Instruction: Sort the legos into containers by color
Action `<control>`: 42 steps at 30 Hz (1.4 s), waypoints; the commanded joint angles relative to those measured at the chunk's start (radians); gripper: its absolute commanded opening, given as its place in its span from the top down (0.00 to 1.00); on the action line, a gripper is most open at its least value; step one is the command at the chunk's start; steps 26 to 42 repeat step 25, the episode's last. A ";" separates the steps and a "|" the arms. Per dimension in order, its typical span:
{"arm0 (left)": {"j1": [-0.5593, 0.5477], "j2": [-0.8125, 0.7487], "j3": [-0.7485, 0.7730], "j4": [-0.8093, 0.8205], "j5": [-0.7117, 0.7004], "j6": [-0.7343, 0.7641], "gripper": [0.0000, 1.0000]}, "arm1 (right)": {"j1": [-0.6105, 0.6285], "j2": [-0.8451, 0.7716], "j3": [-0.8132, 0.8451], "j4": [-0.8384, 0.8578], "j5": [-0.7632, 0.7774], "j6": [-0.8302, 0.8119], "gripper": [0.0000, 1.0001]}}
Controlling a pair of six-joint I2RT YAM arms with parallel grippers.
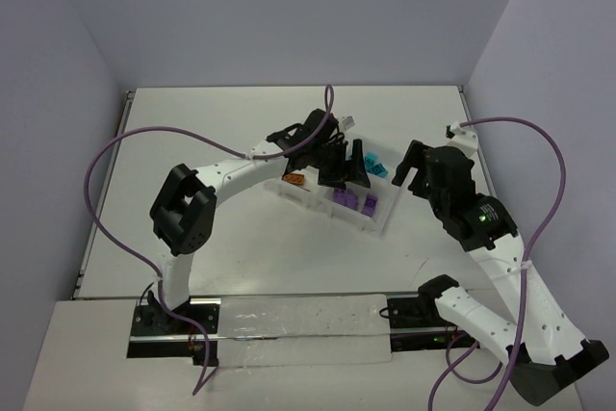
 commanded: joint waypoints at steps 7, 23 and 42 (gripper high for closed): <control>-0.009 -0.040 0.131 -0.147 -0.161 0.066 0.10 | -0.010 -0.022 0.028 -0.013 -0.010 -0.005 0.05; 0.117 -0.620 -0.135 -0.271 -0.606 0.132 0.10 | -0.010 -0.051 0.042 -0.071 -0.015 0.085 0.00; 0.160 -0.695 -0.175 -0.264 -0.601 0.129 0.10 | -0.010 -0.061 0.031 -0.075 -0.014 0.095 0.00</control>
